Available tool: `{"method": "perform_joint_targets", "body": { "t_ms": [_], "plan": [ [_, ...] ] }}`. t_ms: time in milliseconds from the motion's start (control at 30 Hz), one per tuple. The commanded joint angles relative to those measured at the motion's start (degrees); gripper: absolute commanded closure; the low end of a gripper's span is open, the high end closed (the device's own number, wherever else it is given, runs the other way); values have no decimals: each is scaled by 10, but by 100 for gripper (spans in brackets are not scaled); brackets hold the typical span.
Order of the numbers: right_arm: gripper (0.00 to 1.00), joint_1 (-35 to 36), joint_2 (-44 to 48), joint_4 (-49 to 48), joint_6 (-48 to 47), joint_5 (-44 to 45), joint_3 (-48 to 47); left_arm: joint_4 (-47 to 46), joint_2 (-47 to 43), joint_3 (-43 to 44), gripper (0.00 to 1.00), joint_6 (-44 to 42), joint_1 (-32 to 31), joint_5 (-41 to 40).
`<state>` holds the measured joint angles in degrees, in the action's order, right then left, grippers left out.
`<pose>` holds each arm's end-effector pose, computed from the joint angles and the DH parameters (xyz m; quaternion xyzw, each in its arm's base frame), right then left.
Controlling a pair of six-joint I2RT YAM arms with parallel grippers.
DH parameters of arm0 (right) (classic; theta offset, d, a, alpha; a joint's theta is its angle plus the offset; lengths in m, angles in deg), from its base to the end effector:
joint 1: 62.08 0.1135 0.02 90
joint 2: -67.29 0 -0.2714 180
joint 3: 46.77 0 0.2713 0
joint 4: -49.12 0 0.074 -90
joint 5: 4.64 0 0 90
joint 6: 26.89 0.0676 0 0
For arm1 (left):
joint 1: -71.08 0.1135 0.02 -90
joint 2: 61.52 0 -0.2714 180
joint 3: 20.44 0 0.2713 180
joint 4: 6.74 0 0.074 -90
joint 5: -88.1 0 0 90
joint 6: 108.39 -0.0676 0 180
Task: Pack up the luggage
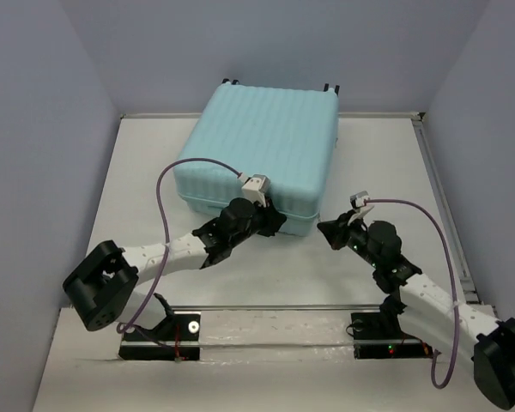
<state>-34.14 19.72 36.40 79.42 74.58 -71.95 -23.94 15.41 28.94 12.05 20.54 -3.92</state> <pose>0.1939 0.1171 0.1869 -0.1374 0.7508 0.3083 0.5678 0.2169 -0.2598 0.2270 0.1229 0.7581 -0.4055 0.4958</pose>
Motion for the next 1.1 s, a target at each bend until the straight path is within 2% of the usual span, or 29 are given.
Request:
{"method": "perform_joint_targets", "body": {
  "t_ms": [0, 67, 200, 333, 400, 500, 567, 633, 767, 800, 833, 867, 900, 1000, 1033, 1067],
  "plan": [
    [93, 61, 53, 114, 49, -20, -24, -61, 16, 62, 80, -21, 2, -47],
    [93, 106, 58, 175, 63, 5, -39, -61, 22, 77, 80, -24, 3, -59],
    [93, 192, 33, 202, 93, 41, -53, -58, 36, 102, 80, -23, 4, -61],
    [93, 261, -8, 133, 123, 83, -71, -60, 50, 118, 80, -15, 4, -50],
    [93, 289, -66, 103, 131, 123, -85, -59, 60, 127, 80, -15, 4, -45],
    [93, 371, -146, 59, 129, 235, -140, -54, 71, 143, 80, -17, 4, -38],
    [93, 409, -231, 15, 128, 316, -185, -47, 78, 154, 80, -21, 4, -38],
    [93, 410, -289, -25, 132, 353, -206, -31, 78, 160, 80, -26, 4, -38],
    [93, 410, -299, -45, 144, 385, -206, 21, 13, 138, 79, -42, 17, -90],
    [93, 410, -293, -37, 144, 390, -203, 61, -4, 133, 78, -44, 27, -104],
    [93, 410, -288, -28, 144, 393, -200, 79, -22, 127, 76, -45, 35, -118],
    [93, 410, -277, -16, 147, 399, -192, 92, -64, 109, 68, -42, 46, -127],
    [93, 410, -271, -11, 148, 399, -187, 103, -85, 100, 64, -36, 60, -126],
    [93, 410, -252, 1, 150, 399, -176, 162, -153, 84, 60, -7, 137, -81],
    [93, 410, -249, 7, 146, 391, -175, 168, -175, 87, 60, 1, 190, -43],
    [93, 410, -246, 11, 144, 387, -174, 175, -182, 93, 60, 6, 217, -27]
  ]
}}
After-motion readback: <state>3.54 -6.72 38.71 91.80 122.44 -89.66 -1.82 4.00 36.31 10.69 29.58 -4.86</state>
